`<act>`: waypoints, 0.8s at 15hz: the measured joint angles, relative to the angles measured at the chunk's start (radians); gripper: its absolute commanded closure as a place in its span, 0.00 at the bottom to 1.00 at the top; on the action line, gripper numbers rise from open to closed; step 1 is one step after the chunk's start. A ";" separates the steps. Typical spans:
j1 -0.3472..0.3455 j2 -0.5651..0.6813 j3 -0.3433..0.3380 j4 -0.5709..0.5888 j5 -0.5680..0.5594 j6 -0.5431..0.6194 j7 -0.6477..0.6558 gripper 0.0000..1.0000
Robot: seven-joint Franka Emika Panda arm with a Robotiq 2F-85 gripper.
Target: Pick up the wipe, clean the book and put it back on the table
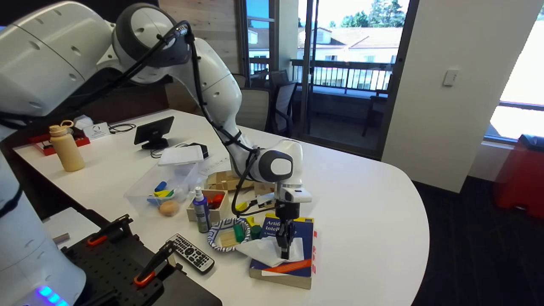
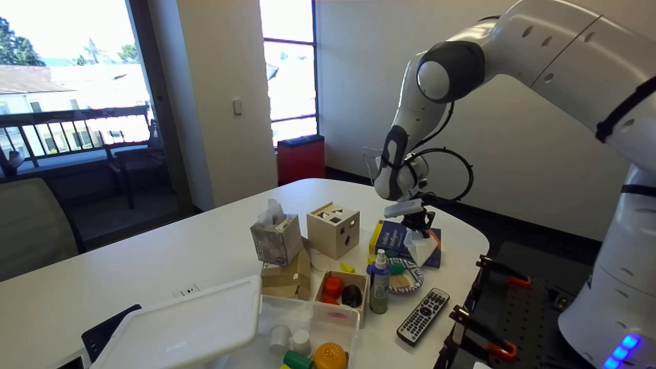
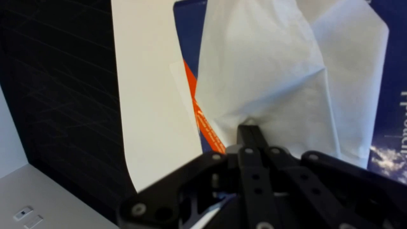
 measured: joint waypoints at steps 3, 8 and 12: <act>0.001 0.004 -0.039 0.000 -0.004 0.027 0.038 1.00; -0.008 0.010 -0.073 0.000 -0.007 0.026 0.060 1.00; -0.049 0.008 0.004 0.005 0.015 0.025 0.045 1.00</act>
